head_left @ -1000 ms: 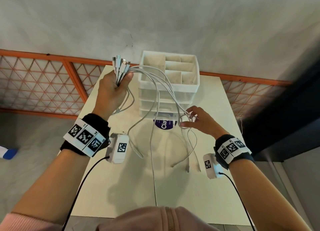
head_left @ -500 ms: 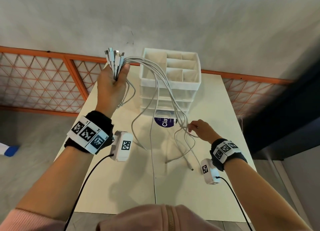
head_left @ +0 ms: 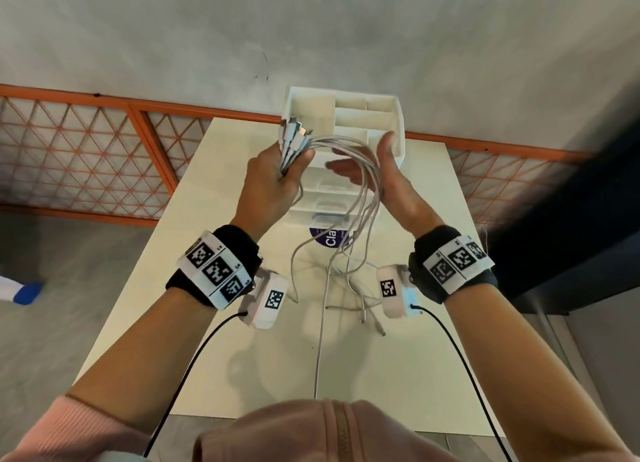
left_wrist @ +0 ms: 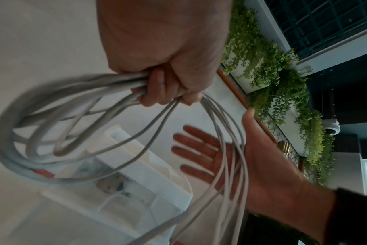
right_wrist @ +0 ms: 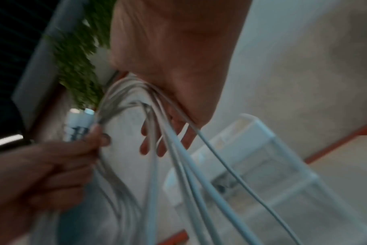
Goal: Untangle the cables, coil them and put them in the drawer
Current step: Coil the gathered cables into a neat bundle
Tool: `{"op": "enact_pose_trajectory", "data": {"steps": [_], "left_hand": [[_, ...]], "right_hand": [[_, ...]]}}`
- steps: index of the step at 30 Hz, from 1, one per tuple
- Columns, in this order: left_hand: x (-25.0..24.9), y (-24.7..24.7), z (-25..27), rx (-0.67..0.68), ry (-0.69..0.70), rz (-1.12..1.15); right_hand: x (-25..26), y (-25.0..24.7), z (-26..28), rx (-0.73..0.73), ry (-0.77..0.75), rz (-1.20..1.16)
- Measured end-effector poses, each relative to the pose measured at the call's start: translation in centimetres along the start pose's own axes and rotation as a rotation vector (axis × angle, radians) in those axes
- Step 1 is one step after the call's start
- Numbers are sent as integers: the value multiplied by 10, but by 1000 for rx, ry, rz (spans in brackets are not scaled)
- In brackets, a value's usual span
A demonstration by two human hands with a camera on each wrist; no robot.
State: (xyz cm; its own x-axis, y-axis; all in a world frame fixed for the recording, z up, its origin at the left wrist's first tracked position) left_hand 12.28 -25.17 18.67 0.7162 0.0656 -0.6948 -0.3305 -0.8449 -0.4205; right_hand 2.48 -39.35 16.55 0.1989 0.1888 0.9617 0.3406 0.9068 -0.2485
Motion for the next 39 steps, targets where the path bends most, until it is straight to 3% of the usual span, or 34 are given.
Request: {"op": "enact_pose_trajectory", "data": {"steps": [3,11,14,17,19,22,25,28,31,33,36,39], "left_hand": [[-1,0,-4,-46,-7,12],[-5,-23,-15,-269,-4,149],[0,-30,-16,-306,-29,175],[18,-30,-11,-212,-68,42],[39,-27,-2,-144,-175,-70],[70,-19,18,33,-417,-160],[86,-7,39,287,-521,-209],[88,-10,48,321,-572,-202],[81,-21,40,110,-543,-160],[63,-20,31,52,-443,-49],[22,6,23,251,-225,281],[6,41,31,518,-179,376]], "right_hand": [[24,15,3,87,-74,73],[-51,5,-3,112,205,259],[-67,-8,-3,-7,246,242],[-57,-28,-2,-194,202,183],[-41,-42,-1,-280,115,167],[-15,-56,3,-341,5,232],[-2,-65,7,-394,-35,295],[-4,-73,7,-423,6,403],[-12,-68,5,-369,58,506],[-17,-59,2,-306,72,539],[-18,-29,-1,-114,54,566],[-5,-4,1,1,20,442]]}}
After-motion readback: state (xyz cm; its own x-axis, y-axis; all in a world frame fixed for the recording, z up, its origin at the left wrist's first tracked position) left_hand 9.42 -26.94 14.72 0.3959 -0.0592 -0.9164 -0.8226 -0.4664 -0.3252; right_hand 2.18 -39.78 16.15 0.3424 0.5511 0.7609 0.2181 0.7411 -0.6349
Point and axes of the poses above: each hand's wrist, its own z-axis away from the middle knuckle, its own y-axis out of the palm, x = y × z, the point moved 6 cm from there along -z, towards the middle knuckle, and after that the axes turned 8 degrees about y, right-handed, at the moved point
